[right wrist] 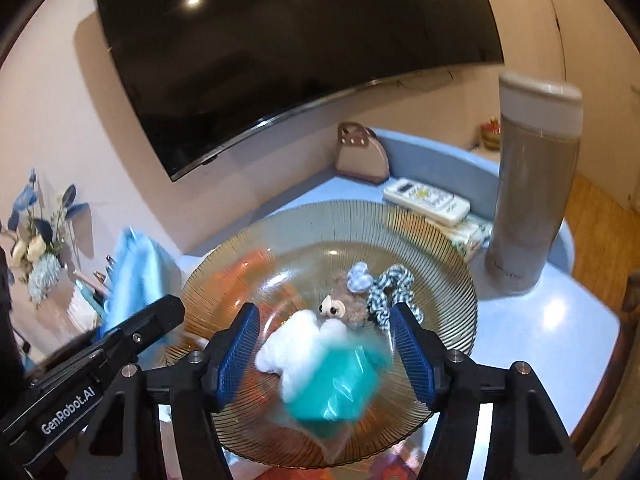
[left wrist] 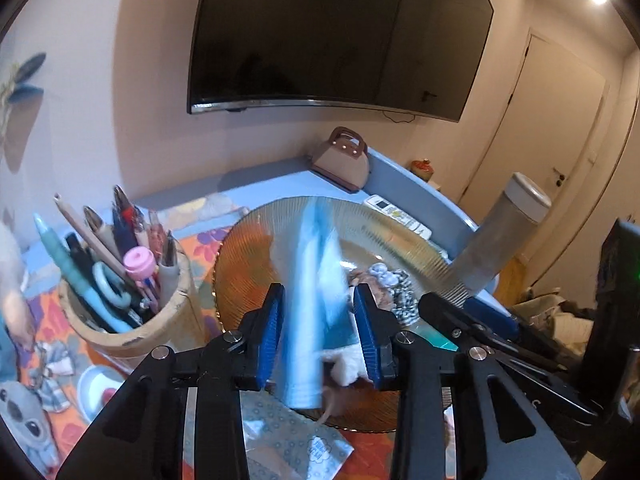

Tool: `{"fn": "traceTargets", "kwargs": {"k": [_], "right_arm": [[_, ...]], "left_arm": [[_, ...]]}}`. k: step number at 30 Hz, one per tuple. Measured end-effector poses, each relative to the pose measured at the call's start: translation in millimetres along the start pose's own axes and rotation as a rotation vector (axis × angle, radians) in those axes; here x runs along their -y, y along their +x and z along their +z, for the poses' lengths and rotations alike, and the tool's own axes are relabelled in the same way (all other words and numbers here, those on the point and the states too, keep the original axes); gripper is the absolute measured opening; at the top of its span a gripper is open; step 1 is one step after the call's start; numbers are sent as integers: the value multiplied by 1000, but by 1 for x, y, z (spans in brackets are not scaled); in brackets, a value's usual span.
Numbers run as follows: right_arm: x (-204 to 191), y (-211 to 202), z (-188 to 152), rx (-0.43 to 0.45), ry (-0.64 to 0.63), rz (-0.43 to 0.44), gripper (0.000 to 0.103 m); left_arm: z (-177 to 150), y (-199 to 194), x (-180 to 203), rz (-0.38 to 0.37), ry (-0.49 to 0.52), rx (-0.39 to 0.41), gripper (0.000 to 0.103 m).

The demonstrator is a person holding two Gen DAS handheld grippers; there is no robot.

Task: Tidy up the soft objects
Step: 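Carry the clay and mask to the glass plate and open both tools, then move both open tools back over the tablecloth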

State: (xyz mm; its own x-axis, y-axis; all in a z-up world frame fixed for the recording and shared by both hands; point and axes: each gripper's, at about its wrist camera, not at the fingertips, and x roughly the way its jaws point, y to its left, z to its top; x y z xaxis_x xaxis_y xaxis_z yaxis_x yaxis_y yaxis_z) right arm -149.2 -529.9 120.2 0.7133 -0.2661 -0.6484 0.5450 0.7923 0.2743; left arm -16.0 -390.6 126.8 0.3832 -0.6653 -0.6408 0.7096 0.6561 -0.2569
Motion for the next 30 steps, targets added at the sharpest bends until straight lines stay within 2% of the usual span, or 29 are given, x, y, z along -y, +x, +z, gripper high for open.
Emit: {"fn": "traceTargets", "kwargs": {"k": [2, 5, 9, 15, 17, 19, 24, 30], "right_arm": [[4, 3, -1, -23, 28, 18, 66], [6, 2, -3, -41, 37, 0, 66], [1, -9, -5, -30, 43, 18, 66], [-30, -30, -10, -10, -3, 69, 67], [-48, -35, -15, -3, -40, 89, 76], [-68, -41, -22, 4, -79, 110, 81], [-127, -57, -46, 16, -192, 192, 81], [-184, -80, -73, 36, -292, 262, 85]], "left_arm": [[1, 1, -3, -30, -13, -14, 35], [1, -6, -10, -48, -36, -21, 36], [-3, -40, -20, -49, -50, 15, 36], [-18, -108, -43, 21, -79, 100, 36], [-24, -128, -51, 64, -97, 115, 36], [-30, -154, -56, 154, -108, 137, 36], [-48, -214, -56, 421, -76, 214, 36], [-73, -273, -79, 581, -108, 271, 36]]}}
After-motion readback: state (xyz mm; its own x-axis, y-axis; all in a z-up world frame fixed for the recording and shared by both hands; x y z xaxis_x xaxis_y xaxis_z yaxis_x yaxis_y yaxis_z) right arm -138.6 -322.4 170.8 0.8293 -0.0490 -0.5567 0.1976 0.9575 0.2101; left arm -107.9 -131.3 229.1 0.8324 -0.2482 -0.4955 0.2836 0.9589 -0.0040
